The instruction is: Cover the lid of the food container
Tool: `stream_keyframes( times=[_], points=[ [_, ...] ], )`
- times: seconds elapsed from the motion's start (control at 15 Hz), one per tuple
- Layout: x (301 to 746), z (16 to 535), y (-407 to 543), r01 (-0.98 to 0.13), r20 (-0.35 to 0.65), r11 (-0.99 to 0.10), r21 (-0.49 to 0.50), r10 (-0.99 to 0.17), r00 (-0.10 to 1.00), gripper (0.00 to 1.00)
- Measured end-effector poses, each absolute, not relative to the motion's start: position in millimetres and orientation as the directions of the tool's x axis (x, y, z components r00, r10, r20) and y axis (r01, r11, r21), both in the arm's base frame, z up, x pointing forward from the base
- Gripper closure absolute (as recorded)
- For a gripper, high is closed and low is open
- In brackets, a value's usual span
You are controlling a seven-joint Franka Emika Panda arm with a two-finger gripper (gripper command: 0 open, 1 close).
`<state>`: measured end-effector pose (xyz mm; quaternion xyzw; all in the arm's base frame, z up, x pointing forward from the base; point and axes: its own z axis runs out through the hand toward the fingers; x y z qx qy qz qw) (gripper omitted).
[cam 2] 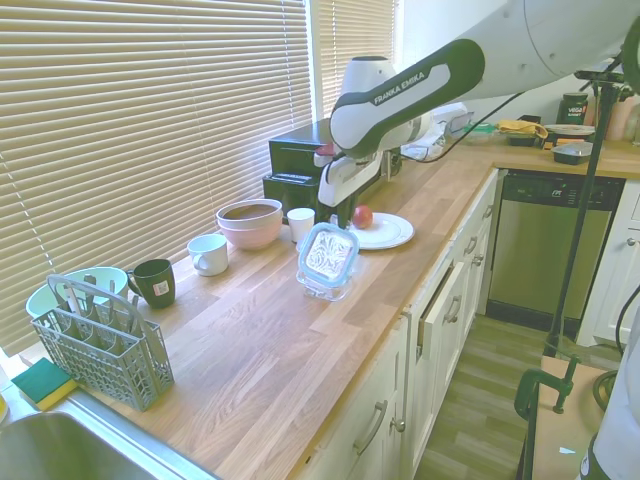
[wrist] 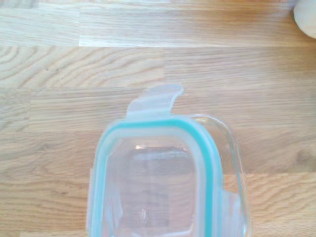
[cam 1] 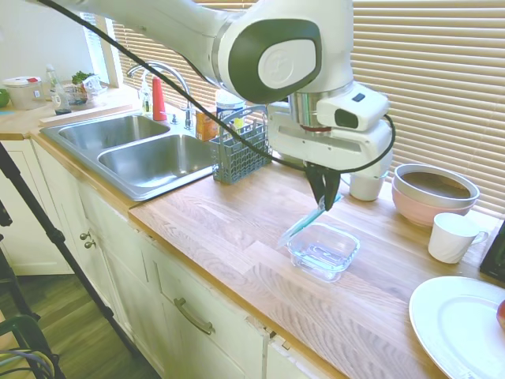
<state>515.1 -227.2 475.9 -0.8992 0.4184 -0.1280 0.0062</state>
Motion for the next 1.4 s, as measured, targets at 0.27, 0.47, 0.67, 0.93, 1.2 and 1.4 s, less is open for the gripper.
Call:
stream_keyframes(
  times=[0.27,0.47,0.67,0.93,1.2,1.4],
  points=[
    [518,473,-241,-0.754,0.223,-0.644,-0.126,-0.759,0.611,1.00],
    [516,468,-254,-0.756,0.211,-0.640,-0.138,-0.765,0.609,1.00],
    [525,455,-267,-0.760,0.190,-0.634,-0.145,-0.772,0.607,1.00],
    [534,432,-291,-0.764,0.156,-0.626,-0.154,-0.779,0.607,1.00],
    [528,418,-302,-0.772,0.134,-0.616,-0.160,-0.788,0.601,1.00],
    [518,409,-311,-0.778,0.115,-0.604,-0.174,-0.797,0.593,1.00]
  ],
)
